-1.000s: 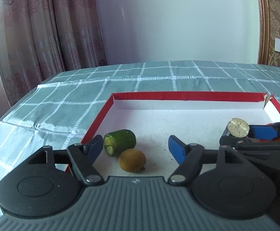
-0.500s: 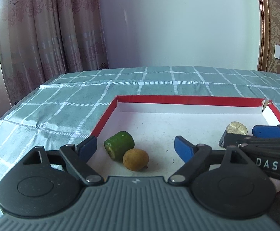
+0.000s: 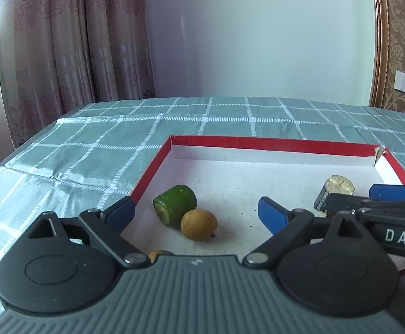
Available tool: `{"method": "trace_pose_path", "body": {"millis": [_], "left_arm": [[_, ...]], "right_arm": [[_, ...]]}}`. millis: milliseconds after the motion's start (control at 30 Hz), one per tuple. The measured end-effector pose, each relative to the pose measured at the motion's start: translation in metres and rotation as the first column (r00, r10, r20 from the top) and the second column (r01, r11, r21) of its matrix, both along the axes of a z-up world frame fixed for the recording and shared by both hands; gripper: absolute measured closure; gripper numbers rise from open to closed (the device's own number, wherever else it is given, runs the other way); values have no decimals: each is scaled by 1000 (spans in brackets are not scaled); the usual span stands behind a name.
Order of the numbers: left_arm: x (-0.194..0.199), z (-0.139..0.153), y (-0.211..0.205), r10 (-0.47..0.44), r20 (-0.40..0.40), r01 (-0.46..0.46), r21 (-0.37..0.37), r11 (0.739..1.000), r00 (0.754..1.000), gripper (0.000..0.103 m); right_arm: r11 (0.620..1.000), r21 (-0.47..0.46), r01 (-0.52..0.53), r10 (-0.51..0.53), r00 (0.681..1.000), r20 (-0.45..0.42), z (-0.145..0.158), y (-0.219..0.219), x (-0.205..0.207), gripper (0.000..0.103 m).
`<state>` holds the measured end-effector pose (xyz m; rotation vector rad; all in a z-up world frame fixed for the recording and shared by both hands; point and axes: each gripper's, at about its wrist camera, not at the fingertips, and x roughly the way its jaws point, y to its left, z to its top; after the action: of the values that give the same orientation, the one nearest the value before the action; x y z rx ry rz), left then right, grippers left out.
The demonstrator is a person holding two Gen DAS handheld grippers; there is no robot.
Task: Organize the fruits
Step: 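Open both tools to drop the kiwi and dark slice into the tray, then withdraw both tools and grasp a red cherry tomato with the right tool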
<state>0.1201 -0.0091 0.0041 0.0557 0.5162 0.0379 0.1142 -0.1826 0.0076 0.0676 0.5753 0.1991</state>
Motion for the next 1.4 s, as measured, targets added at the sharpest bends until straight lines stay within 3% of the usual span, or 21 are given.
{"method": "trace_pose_path", "body": {"millis": [167, 467, 633, 833, 967, 1133, 1400], "left_arm": [[-10, 3, 3, -4, 35, 5, -7, 1000, 999, 0], [-23, 6, 18, 25, 33, -23, -54, 998, 999, 0], [-42, 7, 27, -3, 45, 6, -65, 998, 999, 0], [-63, 2, 32, -39, 52, 41, -27, 999, 998, 0], [-72, -1, 33, -44, 57, 44, 1, 999, 997, 0], [-73, 0, 42, -19, 50, 21, -35, 999, 999, 0], [-75, -2, 47, 1, 39, 0, -35, 999, 999, 0]], "right_arm": [[1000, 6, -10, 9, 1000, 8, 0, -2, -11, 40], [1000, 13, -17, 16, 999, 30, 0, -7, -38, 35], [999, 36, -41, 39, 998, 43, 2, -15, -60, 35], [993, 75, -91, 89, 996, 32, 2, -23, -88, 35], [994, -4, -109, 109, 991, 72, -2, -20, -105, 35], [989, 44, -144, 139, 984, 108, -1, -28, -126, 35], [980, -69, -189, 193, 980, 56, -17, -10, -129, 35]]}}
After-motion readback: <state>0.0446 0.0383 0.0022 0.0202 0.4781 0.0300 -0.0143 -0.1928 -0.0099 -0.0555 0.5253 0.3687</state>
